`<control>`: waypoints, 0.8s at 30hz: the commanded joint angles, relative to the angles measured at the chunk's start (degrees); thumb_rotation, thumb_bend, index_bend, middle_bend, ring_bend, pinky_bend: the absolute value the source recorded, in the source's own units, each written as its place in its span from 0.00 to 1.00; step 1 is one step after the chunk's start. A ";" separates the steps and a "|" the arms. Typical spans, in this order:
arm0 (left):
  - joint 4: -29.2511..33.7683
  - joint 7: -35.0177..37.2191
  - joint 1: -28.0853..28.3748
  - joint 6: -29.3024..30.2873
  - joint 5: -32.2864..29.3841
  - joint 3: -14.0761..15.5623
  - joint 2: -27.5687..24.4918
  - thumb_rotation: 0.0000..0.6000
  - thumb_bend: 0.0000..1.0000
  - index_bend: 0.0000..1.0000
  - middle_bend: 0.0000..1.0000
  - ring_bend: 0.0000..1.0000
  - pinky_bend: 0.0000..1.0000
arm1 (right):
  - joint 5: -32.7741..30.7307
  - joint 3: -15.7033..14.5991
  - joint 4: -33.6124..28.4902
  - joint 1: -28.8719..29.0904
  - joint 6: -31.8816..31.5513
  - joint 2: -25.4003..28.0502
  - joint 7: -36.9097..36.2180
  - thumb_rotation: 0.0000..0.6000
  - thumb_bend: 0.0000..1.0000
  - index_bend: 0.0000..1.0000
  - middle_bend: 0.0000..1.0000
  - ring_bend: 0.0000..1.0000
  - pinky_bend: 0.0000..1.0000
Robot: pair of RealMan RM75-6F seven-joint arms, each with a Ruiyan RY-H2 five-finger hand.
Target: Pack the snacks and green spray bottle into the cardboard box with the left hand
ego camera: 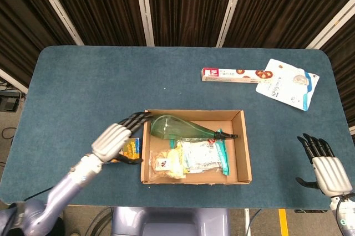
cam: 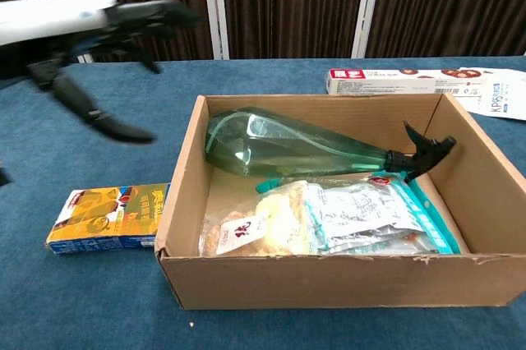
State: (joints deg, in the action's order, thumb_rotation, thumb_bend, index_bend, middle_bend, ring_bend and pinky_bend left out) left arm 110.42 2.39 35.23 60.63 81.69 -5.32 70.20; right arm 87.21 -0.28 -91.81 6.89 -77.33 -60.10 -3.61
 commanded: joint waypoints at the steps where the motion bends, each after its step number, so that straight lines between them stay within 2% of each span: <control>1: -3.19 4.91 -4.18 1.60 2.83 4.90 -4.51 1.00 0.00 0.00 0.00 0.00 0.16 | 0.14 -0.03 -0.24 0.02 -0.03 -0.06 0.29 1.00 0.00 0.00 0.00 0.00 0.00; 6: -9.71 6.30 -6.36 0.87 1.15 7.16 -3.41 0.99 0.00 0.00 0.00 0.00 0.15 | 0.91 -0.29 -0.46 0.12 -0.11 -0.37 1.09 1.00 0.00 0.00 0.00 0.00 0.00; 11: -11.87 4.96 -6.85 -0.73 0.34 8.16 -1.86 0.99 0.00 0.00 0.00 0.00 0.15 | 1.22 -0.35 -1.01 0.43 0.24 -0.55 1.88 1.00 0.00 0.00 0.00 0.00 0.00; 24: -14.34 -2.49 -6.20 -4.46 -4.20 7.52 2.82 0.99 0.00 0.00 0.00 0.00 0.14 | 1.16 -0.39 -0.68 0.45 0.27 -0.28 0.92 1.00 0.00 0.00 0.00 0.00 0.00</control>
State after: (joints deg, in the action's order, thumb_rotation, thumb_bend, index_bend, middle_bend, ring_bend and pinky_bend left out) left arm 96.36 0.60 28.82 56.43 77.92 2.45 72.45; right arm 88.40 -0.69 -92.53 7.36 -77.03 -60.41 -2.62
